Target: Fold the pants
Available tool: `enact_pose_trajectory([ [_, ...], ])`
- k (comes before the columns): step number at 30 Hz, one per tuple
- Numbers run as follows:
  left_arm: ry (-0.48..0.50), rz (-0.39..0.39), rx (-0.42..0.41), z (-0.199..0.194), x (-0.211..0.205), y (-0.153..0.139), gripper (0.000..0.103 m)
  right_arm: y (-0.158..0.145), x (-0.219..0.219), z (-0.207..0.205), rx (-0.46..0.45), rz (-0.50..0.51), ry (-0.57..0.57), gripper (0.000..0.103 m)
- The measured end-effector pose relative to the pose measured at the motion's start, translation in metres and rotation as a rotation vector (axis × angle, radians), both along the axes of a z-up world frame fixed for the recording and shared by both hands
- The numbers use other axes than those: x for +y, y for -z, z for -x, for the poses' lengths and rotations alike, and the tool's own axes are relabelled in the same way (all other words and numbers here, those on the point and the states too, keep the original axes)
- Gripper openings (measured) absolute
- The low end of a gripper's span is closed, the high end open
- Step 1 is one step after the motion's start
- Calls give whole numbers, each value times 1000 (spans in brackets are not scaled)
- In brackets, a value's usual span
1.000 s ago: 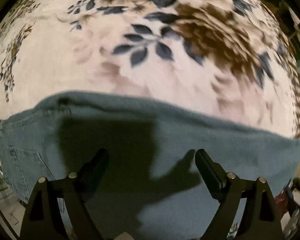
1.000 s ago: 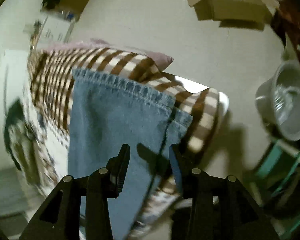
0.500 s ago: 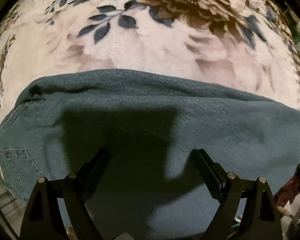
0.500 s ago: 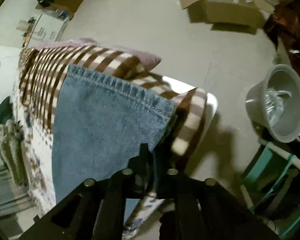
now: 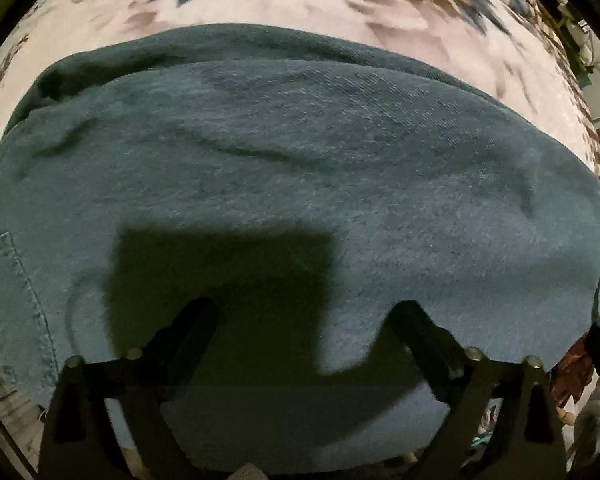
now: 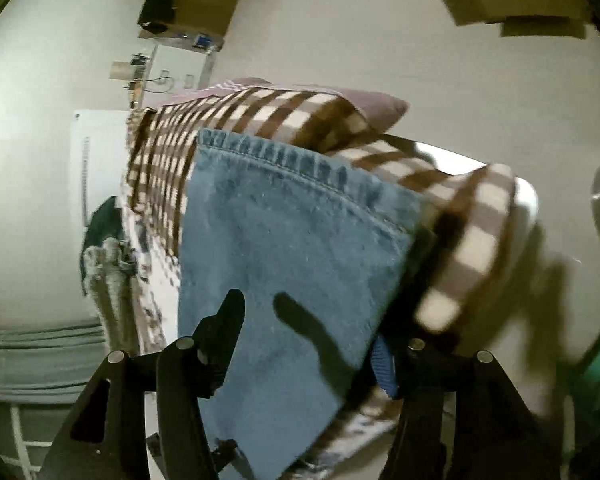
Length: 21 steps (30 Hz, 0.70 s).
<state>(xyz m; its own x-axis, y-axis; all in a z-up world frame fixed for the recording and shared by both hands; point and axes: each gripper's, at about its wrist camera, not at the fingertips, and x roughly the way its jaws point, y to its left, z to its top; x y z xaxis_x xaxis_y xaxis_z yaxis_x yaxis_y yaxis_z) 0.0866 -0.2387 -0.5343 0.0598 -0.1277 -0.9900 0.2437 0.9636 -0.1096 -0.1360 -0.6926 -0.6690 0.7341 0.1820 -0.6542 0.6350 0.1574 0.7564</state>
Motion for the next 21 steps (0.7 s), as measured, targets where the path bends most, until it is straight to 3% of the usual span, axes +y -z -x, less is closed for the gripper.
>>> enact_pose_trajectory([
  [5, -9, -18, -4, -5, 1, 4, 103, 3, -9, -9, -223, -74, 21, 61],
  [7, -19, -23, -4, -8, -3, 6, 103, 4, -9, -15, -266, -86, -11, 61],
  [10, -26, -31, -15, -23, -17, 16, 103, 16, -9, -31, -257, -86, -48, 57],
  [12, -30, -35, -18, -19, -24, 15, 103, 16, -7, -44, -288, -83, -43, 40],
  [16, -38, -35, -27, -21, -29, 16, 103, 9, 3, -71, -259, 2, -61, 41],
  [20, -45, -34, -51, -6, -12, 12, 103, 20, 5, -82, -222, -14, -18, 41],
  [21, -46, -32, -51, -4, -14, 13, 103, 17, 5, -81, -231, -20, -12, 36],
])
